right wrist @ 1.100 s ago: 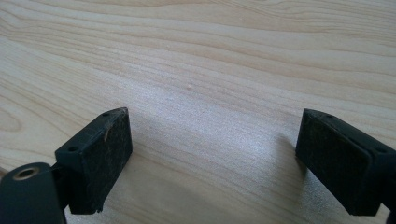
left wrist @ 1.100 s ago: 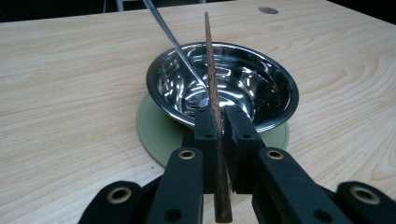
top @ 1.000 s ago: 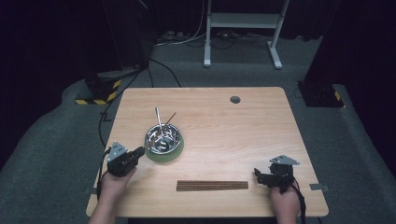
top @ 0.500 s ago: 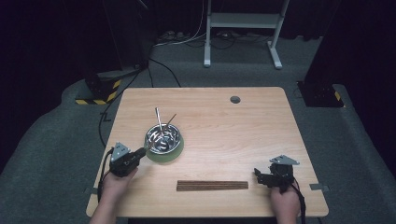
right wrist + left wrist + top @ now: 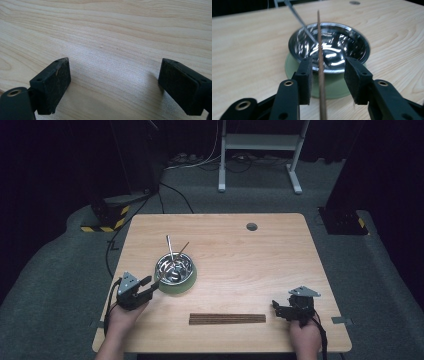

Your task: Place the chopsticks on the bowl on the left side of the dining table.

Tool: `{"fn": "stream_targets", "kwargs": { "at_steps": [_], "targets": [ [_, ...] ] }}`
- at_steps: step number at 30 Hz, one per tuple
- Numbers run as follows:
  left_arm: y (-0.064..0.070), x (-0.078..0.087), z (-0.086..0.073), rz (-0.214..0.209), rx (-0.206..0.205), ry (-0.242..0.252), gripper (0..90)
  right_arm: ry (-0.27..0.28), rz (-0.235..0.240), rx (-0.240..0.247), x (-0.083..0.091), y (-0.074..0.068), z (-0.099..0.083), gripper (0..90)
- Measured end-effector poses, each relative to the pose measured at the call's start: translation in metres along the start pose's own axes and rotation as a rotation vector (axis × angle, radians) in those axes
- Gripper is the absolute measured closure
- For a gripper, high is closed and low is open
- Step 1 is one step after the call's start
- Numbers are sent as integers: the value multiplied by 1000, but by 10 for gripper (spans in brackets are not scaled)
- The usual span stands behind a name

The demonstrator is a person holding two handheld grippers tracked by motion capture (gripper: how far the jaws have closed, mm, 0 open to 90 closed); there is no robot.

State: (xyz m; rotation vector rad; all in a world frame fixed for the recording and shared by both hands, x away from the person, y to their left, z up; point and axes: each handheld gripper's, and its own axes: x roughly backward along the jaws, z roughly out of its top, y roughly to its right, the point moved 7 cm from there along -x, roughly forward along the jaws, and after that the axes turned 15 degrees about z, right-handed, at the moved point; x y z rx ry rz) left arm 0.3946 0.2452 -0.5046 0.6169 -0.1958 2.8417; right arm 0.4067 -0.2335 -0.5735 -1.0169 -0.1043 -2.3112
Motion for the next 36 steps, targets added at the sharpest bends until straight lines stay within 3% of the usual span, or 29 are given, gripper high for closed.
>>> {"fn": "stream_targets", "kwargs": {
  "at_steps": [3,4,5,6,10,11,14,18,24,25,27,31,33,36],
  "targets": [
    [23,8,12,-56,9,55,551,0,2,-7,0,0,0,103],
    [23,8,12,-56,9,55,544,0,2,-7,0,0,0,103],
    [27,11,11,-74,-77,35,544,-1,1,2,0,0,0,103],
    [39,11,11,-97,-94,27,536,-3,2,-1,0,-1,0,103],
    [65,9,5,-162,-144,3,537,-4,3,1,0,-1,0,103],
    [65,9,5,-162,-144,3,551,-4,4,2,0,-1,0,103],
    [82,4,-4,-189,-192,-26,553,-4,4,1,0,-1,0,103],
    [90,1,-9,-214,-177,-46,550,-5,6,-2,0,-1,0,104],
    [102,-4,-17,-240,-200,-76,550,-4,6,-7,0,-1,0,103],
    [108,-5,-21,-272,-198,-92,561,-4,6,-7,0,-1,0,103],
    [113,-7,-27,-297,-206,-116,571,-4,6,-6,0,-1,0,103],
    [124,-13,-36,-319,-228,-148,579,-5,5,-1,0,-1,0,103],
    [125,-14,-39,-324,-250,-164,585,-4,4,0,0,-1,0,103],
    [123,-14,-39,-336,-237,-170,593,-4,5,-5,0,-1,0,104]
  ]
}}
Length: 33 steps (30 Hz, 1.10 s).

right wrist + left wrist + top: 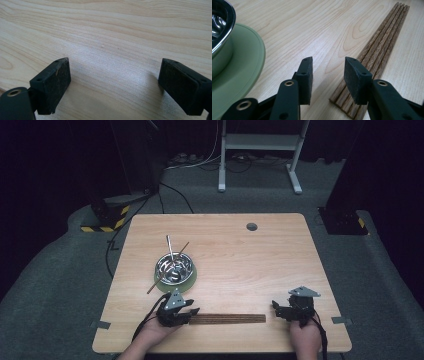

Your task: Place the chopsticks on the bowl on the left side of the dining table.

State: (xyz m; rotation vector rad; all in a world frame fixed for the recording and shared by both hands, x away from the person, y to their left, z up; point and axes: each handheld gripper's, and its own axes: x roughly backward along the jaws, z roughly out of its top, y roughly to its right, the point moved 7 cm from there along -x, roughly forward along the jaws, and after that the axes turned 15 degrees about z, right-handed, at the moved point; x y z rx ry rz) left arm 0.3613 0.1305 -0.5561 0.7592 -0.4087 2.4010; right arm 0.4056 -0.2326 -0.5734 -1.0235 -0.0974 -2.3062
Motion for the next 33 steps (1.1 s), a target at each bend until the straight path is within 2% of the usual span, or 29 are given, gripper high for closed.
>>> {"fn": "stream_targets", "kwargs": {
  "at_steps": [1,2,4,10,17,21,23,24,25,29,30,32,33],
  "targets": [
    [0,0,0,-3,12,1,596,0,0,0,0,0,0,104],
    [-1,-1,-1,-2,0,-8,596,0,0,4,0,0,0,103],
    [1,-1,-2,-7,8,-11,596,0,0,0,0,0,0,103],
    [4,-5,-5,-10,-18,-36,595,0,0,0,0,0,0,103],
    [4,-6,-6,-7,-14,-44,597,0,-1,1,0,0,0,103],
    [2,-6,-5,10,-12,-41,604,0,0,2,0,0,0,103],
    [-2,-8,-7,59,-16,-47,610,0,0,2,0,0,0,103],
    [-2,-8,-7,59,-16,-47,611,1,-3,10,0,0,0,104],
    [-6,-8,-8,67,2,-50,614,1,-2,3,0,0,0,103],
    [-5,-4,-5,41,6,-25,614,10,-12,17,0,1,0,103],
    [-1,-3,-3,19,1,-18,614,2,-5,15,0,1,0,103],
    [1,-3,-4,11,-7,-21,610,6,-8,16,0,1,0,103],
    [4,-4,-4,1,-25,-30,610,8,-11,16,0,1,0,103]
  ]
}}
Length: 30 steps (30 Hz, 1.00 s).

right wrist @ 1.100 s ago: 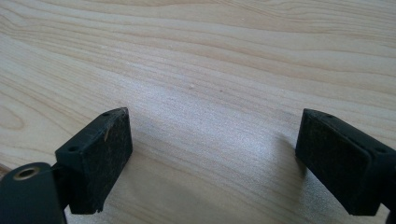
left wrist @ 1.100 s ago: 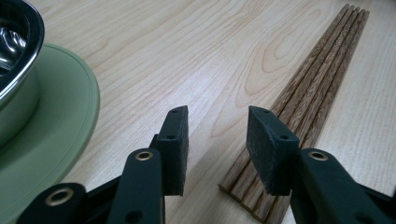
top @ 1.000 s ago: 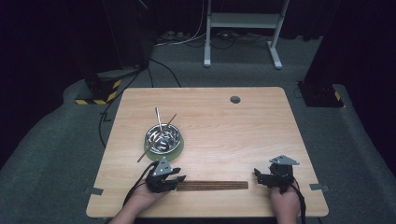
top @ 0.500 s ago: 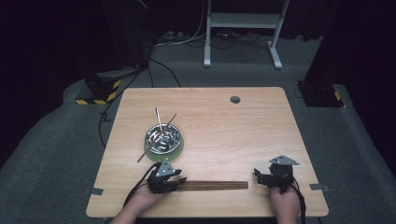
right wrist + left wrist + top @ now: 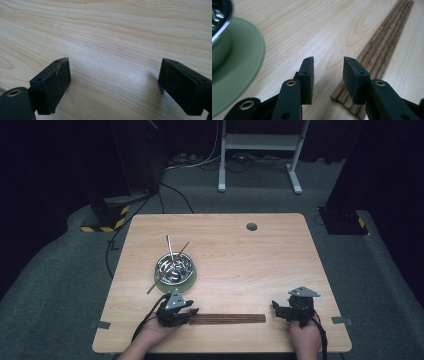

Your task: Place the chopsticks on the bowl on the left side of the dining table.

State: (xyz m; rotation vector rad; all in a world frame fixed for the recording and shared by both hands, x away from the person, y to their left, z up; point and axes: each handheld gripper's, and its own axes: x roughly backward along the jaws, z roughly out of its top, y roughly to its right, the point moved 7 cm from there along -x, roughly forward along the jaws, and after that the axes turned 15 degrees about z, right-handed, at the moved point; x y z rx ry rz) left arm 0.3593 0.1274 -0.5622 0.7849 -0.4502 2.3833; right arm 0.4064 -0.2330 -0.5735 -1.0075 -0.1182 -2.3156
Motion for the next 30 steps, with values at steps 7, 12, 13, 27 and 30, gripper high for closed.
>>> {"fn": "stream_targets", "kwargs": {
  "at_steps": [7,12,13,27,30],
  "targets": [
    [3,-3,-1,11,-15,-15,612,0,0,0,0,0,0,103],
    [-9,-7,-6,59,27,-29,638,-4,2,0,0,0,0,103],
    [-9,-7,-6,59,27,-29,641,0,-1,1,0,0,0,104],
    [-2,-16,2,8,-11,-3,763,-8,10,-12,0,-1,0,103],
    [-2,-14,1,0,-15,-6,823,0,-1,0,0,0,0,104]
  ]
}}
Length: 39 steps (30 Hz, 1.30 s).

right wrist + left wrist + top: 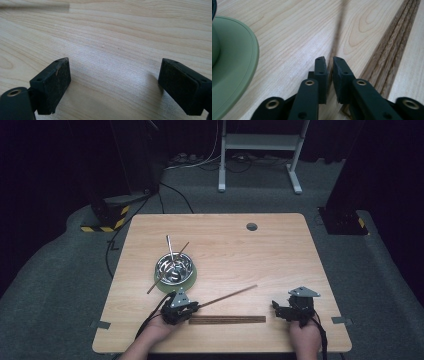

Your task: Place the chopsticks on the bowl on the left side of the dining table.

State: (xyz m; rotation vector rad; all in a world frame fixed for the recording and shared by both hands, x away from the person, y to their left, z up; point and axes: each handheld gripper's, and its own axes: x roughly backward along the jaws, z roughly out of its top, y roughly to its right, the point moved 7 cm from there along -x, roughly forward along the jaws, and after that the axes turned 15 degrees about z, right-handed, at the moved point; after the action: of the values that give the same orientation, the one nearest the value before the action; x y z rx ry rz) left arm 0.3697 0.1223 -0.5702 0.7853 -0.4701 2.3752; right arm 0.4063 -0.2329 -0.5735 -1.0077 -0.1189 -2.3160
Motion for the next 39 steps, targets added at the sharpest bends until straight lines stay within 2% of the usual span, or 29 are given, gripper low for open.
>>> {"fn": "stream_targets", "kwargs": {
  "at_steps": [7,10,11,15,16,18,19,21,22,24,26,29,30,33,36,38,39],
  "targets": [
    [-6,7,-6,-2,-2,-17,833,-1,2,1,0,0,0,105],
    [-9,7,-6,14,16,-19,784,1,2,0,0,0,0,107],
    [-8,4,-4,18,26,-17,699,-2,5,-2,0,-1,0,107],
    [-4,-1,0,45,33,-11,662,-6,7,1,1,-1,0,107],
    [-3,-2,1,50,36,-11,684,2,2,-1,0,-1,0,107],
    [0,-2,2,25,35,-11,807,1,3,-1,0,-1,0,107],
    [0,-2,2,25,35,-11,834,1,3,-1,0,-1,0,107],
    [0,-1,1,21,29,-15,840,-6,7,1,1,-1,0,107],
    [-1,1,1,45,22,-12,842,-6,6,1,1,-1,0,107],
    [-3,4,2,48,38,2,843,-6,6,2,1,-1,0,107],
    [-10,16,9,53,74,54,844,-6,6,1,1,-1,0,107],
    [-16,25,11,66,72,74,844,-6,7,1,1,-1,0,107],
    [-22,33,13,82,87,97,844,-6,7,1,1,-1,0,107],
    [-28,38,14,94,96,113,844,-6,6,1,1,-1,0,107],
    [-38,46,15,118,125,131,844,-5,7,3,0,-1,0,108],
    [-43,49,16,126,123,138,844,-5,8,3,0,-1,0,108],
    [-45,51,16,130,144,145,844,-5,7,2,1,-1,0,108]
  ]
}}
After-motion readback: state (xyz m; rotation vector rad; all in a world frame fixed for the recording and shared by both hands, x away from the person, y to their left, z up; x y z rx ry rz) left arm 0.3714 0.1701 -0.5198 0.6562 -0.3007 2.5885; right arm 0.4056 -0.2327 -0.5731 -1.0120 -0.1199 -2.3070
